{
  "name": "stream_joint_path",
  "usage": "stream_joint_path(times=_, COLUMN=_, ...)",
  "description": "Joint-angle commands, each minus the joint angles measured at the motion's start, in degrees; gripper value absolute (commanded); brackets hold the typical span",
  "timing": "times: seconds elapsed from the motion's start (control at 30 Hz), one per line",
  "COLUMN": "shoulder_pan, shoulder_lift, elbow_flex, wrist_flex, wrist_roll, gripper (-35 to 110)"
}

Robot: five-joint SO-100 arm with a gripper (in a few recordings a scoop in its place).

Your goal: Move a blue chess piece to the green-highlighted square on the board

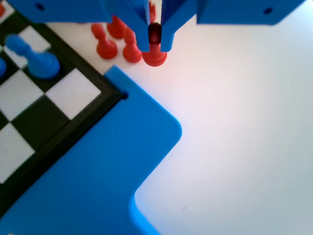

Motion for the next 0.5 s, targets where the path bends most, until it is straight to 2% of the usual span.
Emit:
stream_joint_path(times=0.0, shoulder_pan=0.18, shoulder_lift=3.34, elbow_flex=1.67, wrist_flex=-3.25, wrist_roll=-0.79, gripper=1)
stream_joint_path(times=0.47, shoulder_pan=-0.18, shoulder_lift=0.62, elbow_flex=6.5, wrist_flex=-11.87, wrist_roll=-2.55, gripper=1)
